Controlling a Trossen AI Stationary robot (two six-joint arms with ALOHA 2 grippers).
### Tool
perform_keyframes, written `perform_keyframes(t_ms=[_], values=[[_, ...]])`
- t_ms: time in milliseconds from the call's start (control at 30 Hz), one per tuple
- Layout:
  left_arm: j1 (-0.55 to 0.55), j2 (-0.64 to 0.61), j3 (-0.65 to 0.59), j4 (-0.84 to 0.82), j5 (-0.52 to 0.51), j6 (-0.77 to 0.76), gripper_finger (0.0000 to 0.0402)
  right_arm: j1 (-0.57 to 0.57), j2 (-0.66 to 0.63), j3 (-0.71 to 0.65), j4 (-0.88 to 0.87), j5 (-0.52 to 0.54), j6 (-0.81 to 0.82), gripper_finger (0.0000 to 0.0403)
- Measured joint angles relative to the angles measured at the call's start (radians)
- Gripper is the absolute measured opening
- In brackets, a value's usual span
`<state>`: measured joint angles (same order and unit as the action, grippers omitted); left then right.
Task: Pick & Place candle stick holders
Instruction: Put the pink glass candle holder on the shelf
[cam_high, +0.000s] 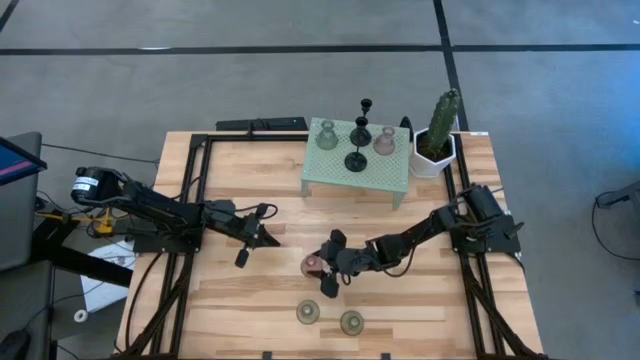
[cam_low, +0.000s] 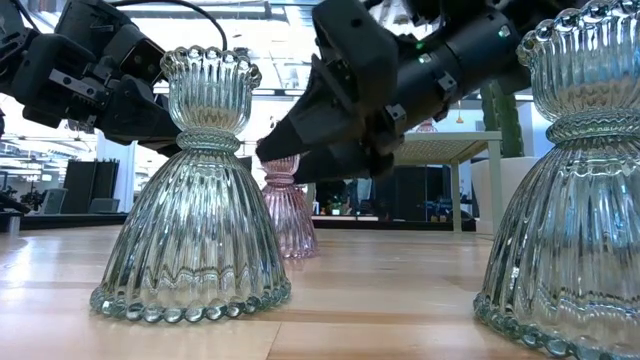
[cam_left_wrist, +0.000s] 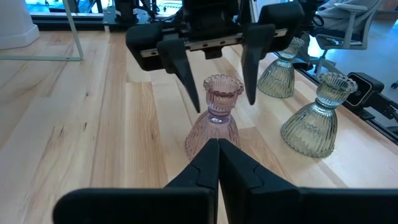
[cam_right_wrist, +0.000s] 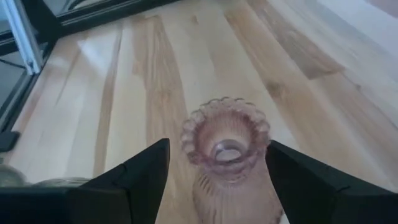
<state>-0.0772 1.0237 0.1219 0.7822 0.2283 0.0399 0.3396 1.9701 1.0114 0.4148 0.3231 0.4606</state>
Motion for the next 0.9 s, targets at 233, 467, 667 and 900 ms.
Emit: perform_keyframes(t_ms=[233, 467, 667, 900], values=[[0.000, 0.000, 0.000, 0.000, 0.000, 0.000, 0.0004, -0.014, 0.000, 0.002, 0.034, 0.015, 0.000, 0.0244], [0.000, 0.000, 0.000, 0.000, 0.000, 0.000, 0.0006, -0.014, 0.000, 0.002, 0.037, 0.003, 0.000, 0.0171], [0.000, 0.000, 0.000, 0.000, 0.000, 0.000, 0.0005, -0.014, 0.000, 0.002, 0.038, -0.001, 0.001, 0.0153], [0.000, 0.000, 0.000, 0.000, 0.000, 0.000, 0.0005, -0.013, -0.001, 0.002, 0.036, -0.002, 0.011, 0.0167]])
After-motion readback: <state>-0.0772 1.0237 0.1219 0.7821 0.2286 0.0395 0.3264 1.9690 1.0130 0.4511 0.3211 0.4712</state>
